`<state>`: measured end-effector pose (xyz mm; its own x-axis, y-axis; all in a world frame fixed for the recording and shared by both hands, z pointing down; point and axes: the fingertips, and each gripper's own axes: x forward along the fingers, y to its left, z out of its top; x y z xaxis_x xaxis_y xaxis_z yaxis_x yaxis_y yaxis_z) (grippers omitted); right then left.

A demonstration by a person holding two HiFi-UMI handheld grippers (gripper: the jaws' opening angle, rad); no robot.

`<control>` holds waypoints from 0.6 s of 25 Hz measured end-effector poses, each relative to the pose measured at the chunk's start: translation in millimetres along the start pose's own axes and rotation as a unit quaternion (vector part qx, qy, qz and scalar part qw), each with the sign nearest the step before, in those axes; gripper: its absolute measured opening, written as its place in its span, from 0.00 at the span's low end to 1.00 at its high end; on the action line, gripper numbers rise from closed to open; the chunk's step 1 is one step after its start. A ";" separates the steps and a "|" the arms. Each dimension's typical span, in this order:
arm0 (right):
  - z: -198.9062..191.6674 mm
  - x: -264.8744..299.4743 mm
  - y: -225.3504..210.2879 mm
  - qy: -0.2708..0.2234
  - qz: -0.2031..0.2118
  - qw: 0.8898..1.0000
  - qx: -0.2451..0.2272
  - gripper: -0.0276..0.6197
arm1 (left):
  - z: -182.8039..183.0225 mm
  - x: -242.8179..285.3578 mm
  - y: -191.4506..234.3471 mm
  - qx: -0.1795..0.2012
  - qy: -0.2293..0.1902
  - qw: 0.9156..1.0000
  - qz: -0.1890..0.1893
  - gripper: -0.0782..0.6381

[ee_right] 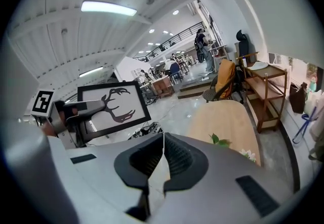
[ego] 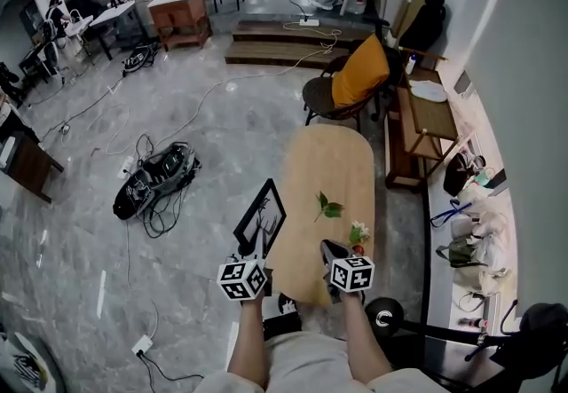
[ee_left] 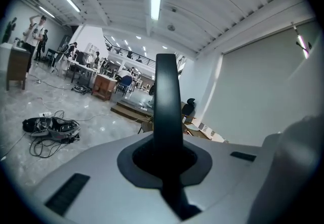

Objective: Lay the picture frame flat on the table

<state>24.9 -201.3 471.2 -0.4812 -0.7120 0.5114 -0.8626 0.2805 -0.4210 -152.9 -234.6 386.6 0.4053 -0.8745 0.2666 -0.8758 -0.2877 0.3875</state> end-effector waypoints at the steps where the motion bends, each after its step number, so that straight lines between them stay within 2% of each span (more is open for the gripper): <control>1: 1.7 7.8 0.9 0.000 0.000 1.000 0.002 0.10 | -1.5 5.8 6.1 -0.002 0.006 1.000 -0.002 0.15; 4: 1.9 24.3 -0.9 -0.001 -0.006 1.000 0.015 0.10 | -9.0 18.3 26.2 -0.012 0.027 1.000 -0.004 0.15; 7: -16.4 35.0 -9.3 0.001 -0.018 0.999 0.033 0.10 | -27.3 21.3 49.6 -0.024 0.049 0.999 -0.002 0.15; 12: -70.6 51.3 -43.7 0.075 -0.052 0.995 0.040 0.10 | -72.0 33.2 77.4 -0.048 0.090 0.995 0.000 0.15; 15: -100.6 56.7 -59.7 0.101 -0.055 0.991 0.066 0.10 | -104.0 33.7 91.0 -0.061 0.122 0.991 -0.007 0.15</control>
<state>33.3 -193.6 600.7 -0.4176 -0.5867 0.6939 -0.8904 0.1119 -0.4412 -191.7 -249.6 522.6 0.4813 -0.7465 0.4595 -0.8375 -0.2369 0.4923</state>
